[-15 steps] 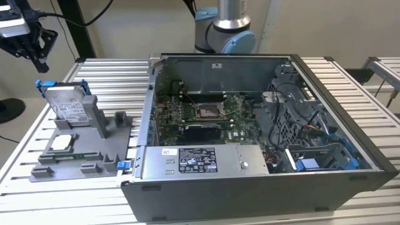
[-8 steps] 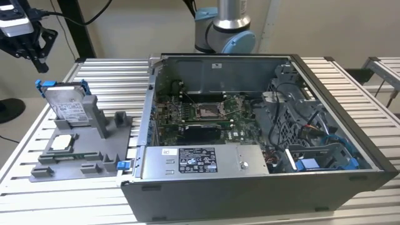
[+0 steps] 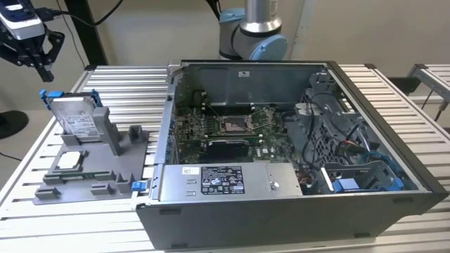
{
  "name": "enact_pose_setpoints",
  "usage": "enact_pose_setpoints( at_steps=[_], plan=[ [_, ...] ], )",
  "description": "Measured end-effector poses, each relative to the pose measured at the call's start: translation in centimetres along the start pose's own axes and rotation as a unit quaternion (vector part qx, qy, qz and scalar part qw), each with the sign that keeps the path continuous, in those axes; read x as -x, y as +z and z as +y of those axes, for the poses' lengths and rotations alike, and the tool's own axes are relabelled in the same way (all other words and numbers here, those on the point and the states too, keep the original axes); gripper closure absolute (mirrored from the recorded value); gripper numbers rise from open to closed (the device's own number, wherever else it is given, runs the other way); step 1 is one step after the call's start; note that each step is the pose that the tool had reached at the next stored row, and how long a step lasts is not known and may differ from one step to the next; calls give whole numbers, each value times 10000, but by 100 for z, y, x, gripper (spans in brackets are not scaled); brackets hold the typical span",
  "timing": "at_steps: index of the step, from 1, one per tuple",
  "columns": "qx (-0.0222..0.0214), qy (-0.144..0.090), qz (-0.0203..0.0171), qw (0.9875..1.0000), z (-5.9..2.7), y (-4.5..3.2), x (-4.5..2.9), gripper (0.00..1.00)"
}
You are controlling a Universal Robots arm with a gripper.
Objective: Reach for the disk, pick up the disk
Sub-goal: 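Pick up the disk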
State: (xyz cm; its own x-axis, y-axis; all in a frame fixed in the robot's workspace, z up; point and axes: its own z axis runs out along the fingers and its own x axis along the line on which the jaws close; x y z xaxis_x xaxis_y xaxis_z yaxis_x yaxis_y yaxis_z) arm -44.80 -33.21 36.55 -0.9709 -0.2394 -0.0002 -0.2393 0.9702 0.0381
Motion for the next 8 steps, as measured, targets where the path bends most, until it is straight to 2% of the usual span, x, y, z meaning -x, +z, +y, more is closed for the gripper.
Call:
enact_pose_setpoints(
  at_steps=[4, 8],
  plan=[
    [-1, -264, 11, 9997, 0, 0, 0, 100],
    [-5, -506, 21, 9987, 0, 0, -1, 100]
  ],
)
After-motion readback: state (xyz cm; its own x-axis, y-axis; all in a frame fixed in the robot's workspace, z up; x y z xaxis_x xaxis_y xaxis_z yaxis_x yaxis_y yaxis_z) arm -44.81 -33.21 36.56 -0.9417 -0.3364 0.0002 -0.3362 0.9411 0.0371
